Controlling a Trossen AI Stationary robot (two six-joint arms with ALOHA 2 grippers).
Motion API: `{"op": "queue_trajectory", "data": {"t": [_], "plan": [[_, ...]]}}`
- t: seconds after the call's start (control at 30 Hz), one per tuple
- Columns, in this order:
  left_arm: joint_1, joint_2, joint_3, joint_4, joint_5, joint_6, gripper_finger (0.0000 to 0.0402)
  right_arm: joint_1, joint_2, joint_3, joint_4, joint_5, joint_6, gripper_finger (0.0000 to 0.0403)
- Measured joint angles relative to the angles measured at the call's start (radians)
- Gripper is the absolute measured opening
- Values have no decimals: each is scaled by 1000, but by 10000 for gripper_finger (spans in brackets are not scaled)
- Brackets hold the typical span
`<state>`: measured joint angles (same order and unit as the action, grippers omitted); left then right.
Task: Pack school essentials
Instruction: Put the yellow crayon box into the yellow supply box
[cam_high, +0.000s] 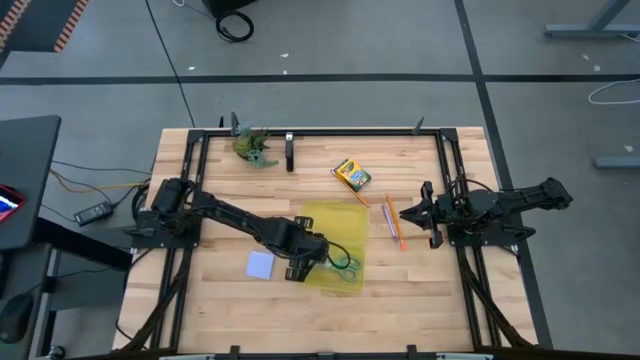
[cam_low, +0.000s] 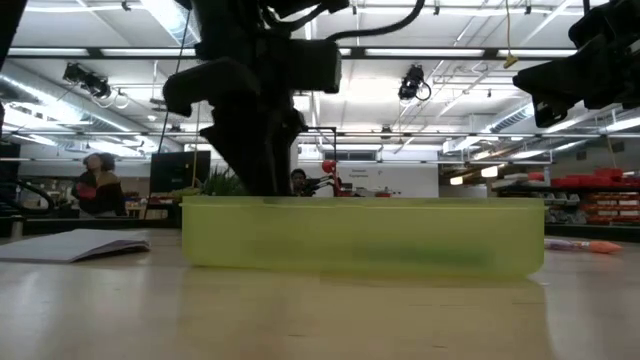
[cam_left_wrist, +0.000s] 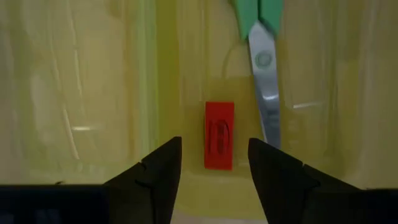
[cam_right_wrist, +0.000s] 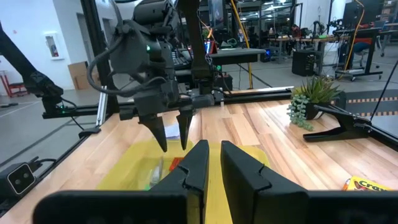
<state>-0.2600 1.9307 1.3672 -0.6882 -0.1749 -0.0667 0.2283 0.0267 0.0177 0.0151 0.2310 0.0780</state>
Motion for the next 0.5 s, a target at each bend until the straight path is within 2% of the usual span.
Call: {"op": "queue_trajectory", "data": {"t": [0.27, 0.5], "plan": [[52, -56, 3, -21, -3, 84, 190, 0, 4, 0, 1, 0, 0, 51], [163, -65, 1, 12, 40, 271, 184, 0, 6, 0, 0, 0, 0, 51]]}}
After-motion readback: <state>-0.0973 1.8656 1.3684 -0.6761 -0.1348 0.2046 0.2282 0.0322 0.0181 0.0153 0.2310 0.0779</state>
